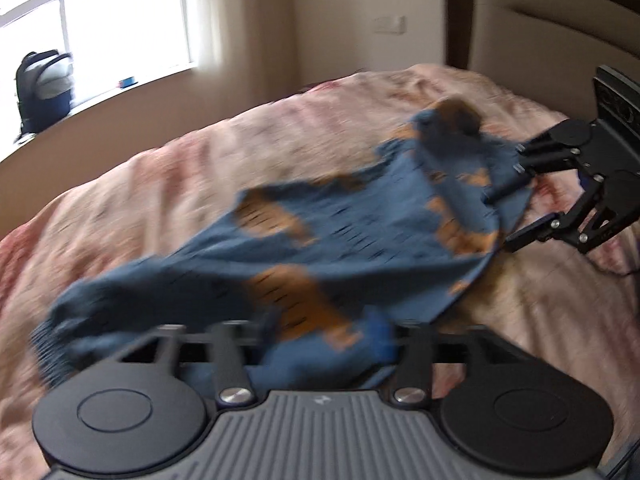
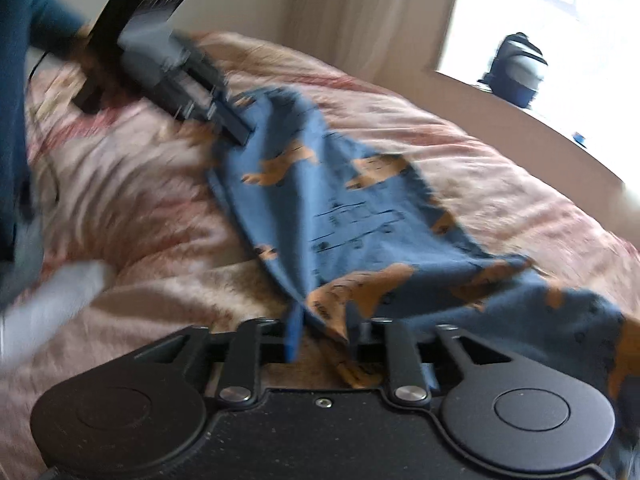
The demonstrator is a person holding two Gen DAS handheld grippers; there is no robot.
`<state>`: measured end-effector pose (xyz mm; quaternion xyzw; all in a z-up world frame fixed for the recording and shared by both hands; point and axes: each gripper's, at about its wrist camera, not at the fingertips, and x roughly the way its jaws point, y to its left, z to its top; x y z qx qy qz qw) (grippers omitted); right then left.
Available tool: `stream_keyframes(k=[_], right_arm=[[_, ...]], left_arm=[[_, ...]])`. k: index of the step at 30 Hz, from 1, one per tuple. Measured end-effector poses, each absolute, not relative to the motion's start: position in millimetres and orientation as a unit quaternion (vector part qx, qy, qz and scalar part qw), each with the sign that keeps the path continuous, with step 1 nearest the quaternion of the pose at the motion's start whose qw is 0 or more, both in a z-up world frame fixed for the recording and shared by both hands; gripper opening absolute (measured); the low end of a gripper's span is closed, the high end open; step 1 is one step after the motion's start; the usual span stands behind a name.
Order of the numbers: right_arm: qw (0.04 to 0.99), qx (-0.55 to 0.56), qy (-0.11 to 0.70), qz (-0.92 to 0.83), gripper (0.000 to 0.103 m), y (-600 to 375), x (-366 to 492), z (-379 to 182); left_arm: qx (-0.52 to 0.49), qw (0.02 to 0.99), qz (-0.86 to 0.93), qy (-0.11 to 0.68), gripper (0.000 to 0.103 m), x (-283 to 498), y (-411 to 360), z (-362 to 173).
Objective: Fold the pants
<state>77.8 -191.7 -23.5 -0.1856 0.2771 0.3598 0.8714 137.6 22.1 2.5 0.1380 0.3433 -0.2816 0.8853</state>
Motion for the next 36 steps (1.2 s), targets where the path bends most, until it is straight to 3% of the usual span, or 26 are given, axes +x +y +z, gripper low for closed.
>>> stream_keyframes(k=[1,3,5,13,19,22,23,24,26,31,32,35,36], right_arm=[[0.883,-0.167,0.278,0.339,0.059,-198,77,-20],[0.907,-0.125,0.284,0.283,0.089,-215,76,-12],[0.924,-0.082,0.291,0.233,0.099,-235,77,-7],[0.934,0.164,0.313,0.060,0.102,-332,96,-10],[0.912,0.247,0.325,0.043,0.102,-375,125,-15],[0.900,0.288,0.325,0.044,0.102,-392,137,-18],[0.897,0.296,0.326,0.042,0.100,-398,141,-20],[0.894,0.303,0.328,0.041,0.096,-404,146,-22],[0.891,0.314,0.325,0.041,0.089,-413,152,-24],[0.890,0.328,0.314,0.053,0.076,-426,161,-26],[0.889,0.326,0.316,0.056,0.069,-427,163,-26],[0.889,0.320,0.322,0.065,0.048,-428,172,-26],[0.889,0.320,0.321,0.067,0.043,-428,173,-24]], left_arm=[[0.138,0.884,-0.294,0.336,0.081,139,11,2],[0.143,0.877,-0.323,0.326,0.095,142,-13,1],[0.149,0.874,-0.341,0.312,0.102,144,-38,0],[0.135,0.863,-0.359,0.329,0.103,154,-131,-22],[0.222,0.871,-0.316,0.303,0.102,143,-172,-30],[0.267,0.869,-0.314,0.274,0.089,135,-183,-30],[0.280,0.866,-0.315,0.270,0.079,133,-185,-29],[0.288,0.866,-0.314,0.263,0.069,131,-187,-28],[0.293,0.865,-0.313,0.260,0.060,130,-187,-27],[0.294,0.840,-0.347,0.296,0.060,133,-192,-31],[0.296,0.838,-0.343,0.305,0.057,135,-193,-33],[0.283,0.835,-0.336,0.332,0.017,142,-192,-36],[0.277,0.835,-0.335,0.338,0.013,145,-191,-34]])
